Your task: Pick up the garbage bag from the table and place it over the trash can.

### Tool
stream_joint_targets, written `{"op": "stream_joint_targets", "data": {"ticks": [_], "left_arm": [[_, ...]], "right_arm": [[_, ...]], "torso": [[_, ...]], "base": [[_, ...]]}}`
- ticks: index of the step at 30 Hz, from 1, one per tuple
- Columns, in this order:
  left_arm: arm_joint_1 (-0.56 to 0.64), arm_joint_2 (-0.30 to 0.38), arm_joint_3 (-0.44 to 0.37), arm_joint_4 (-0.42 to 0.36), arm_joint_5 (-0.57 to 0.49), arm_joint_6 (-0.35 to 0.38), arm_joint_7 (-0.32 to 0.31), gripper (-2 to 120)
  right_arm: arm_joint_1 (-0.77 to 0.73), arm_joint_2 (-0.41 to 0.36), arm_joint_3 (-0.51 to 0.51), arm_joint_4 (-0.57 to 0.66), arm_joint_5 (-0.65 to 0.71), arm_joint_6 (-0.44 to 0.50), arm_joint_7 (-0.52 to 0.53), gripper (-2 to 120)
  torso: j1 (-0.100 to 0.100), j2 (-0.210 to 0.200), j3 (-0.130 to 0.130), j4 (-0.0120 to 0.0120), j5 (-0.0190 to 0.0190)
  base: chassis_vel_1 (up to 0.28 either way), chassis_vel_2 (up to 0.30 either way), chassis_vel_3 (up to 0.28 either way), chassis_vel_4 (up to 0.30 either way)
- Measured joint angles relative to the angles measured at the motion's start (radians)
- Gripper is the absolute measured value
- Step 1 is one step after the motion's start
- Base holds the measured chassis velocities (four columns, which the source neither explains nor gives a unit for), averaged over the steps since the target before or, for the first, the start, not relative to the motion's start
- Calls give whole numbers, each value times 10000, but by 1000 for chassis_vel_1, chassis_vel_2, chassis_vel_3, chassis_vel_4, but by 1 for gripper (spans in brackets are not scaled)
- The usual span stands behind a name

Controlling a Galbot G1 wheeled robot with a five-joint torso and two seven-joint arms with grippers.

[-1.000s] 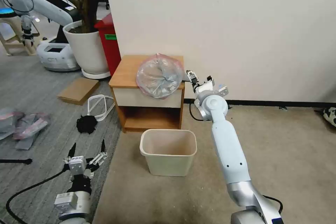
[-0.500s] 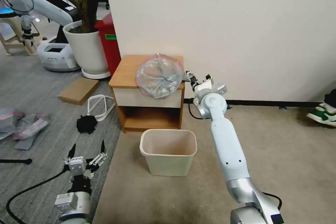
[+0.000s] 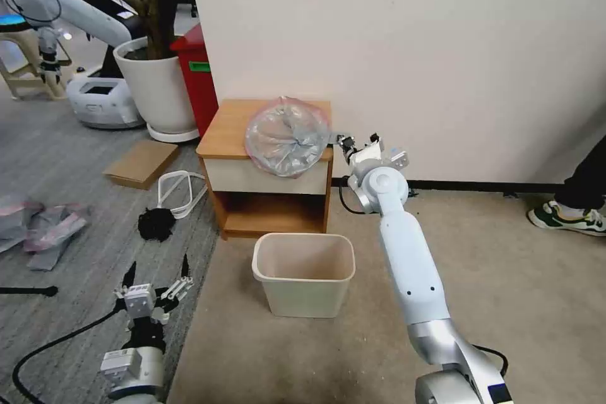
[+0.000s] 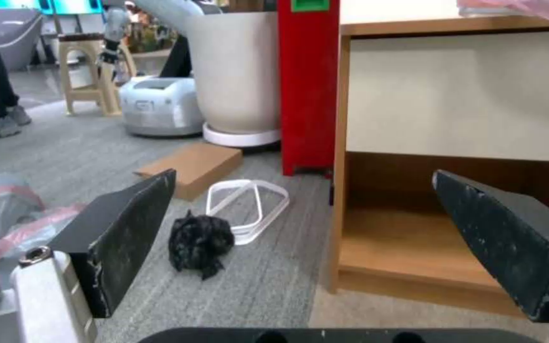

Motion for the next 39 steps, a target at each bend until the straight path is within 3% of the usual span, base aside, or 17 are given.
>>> {"op": "stream_joint_targets", "data": {"ticks": [19,30,39], "left_arm": [[-122,7,115,122,48,-2,-5,100],[-350,37,314,323,128,47,-4,100],[-482,-30,499,432,253,54,-4,100]], "right_arm": [[-616,-1,54,1037,202,-171,173,0],[-1493,-2,-41,2554,641,-296,560,0],[-3231,-328,-327,4524,1044,-475,1031,0]], "torso": [[0,0,-1,0,0],[0,0,0,0,0],[0,1,-1,0,0]], "base": [[0,0,0,0],[0,0,0,0],[0,0,0,0]]}}
